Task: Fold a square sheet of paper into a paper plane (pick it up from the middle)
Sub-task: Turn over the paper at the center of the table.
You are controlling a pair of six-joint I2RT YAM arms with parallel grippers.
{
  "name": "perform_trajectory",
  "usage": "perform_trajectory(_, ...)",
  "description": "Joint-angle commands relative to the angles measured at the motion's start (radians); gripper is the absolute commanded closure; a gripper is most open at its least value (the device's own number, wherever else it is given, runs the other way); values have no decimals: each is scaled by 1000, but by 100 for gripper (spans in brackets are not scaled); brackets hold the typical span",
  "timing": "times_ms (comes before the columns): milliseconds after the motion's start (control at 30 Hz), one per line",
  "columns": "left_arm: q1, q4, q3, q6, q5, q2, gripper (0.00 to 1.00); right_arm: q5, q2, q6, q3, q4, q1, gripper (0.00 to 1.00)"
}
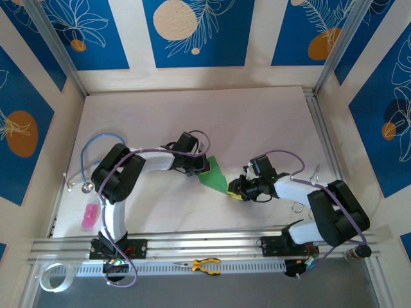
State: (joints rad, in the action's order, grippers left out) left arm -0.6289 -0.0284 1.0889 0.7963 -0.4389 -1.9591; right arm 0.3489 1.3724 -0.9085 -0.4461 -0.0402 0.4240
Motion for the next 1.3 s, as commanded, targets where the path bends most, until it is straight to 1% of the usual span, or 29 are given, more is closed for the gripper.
perform_trajectory(0, 17, -61, -31, 6, 48, -40, 91, 47, 15, -18, -6, 43, -2, 70)
perform_trajectory(167, 18, -57, -29, 9, 46, -38, 91, 42, 19, -21, -11, 46, -5, 70)
perform_trajectory(300, 18, -59, -27, 9, 46, -39, 91, -13, -6, 5, -22, -40, -7, 70)
perform_trajectory(433, 17, -71, -24, 5, 52, -39, 91, -36, -45, 10, -15, -95, -8, 70)
perform_trajectory(600, 18, -96, -18, -11, 60, -33, 91, -7, -68, 8, 17, -75, -16, 69)
perform_trajectory(767, 18, -94, -17, -2, 55, -35, 91, 53, -22, 3, 6, -24, -20, 69)
perform_trajectory(867, 17, -98, -16, -2, 58, -33, 91, 63, 4, -15, 9, 12, -20, 69)
perform_trajectory(1067, 18, -106, -19, -2, 60, -38, 92, 38, 18, -6, 5, -13, -19, 69)
perform_trajectory(1267, 18, -108, -14, 0, 63, -37, 92, -18, -39, 14, 4, -95, -21, 69)
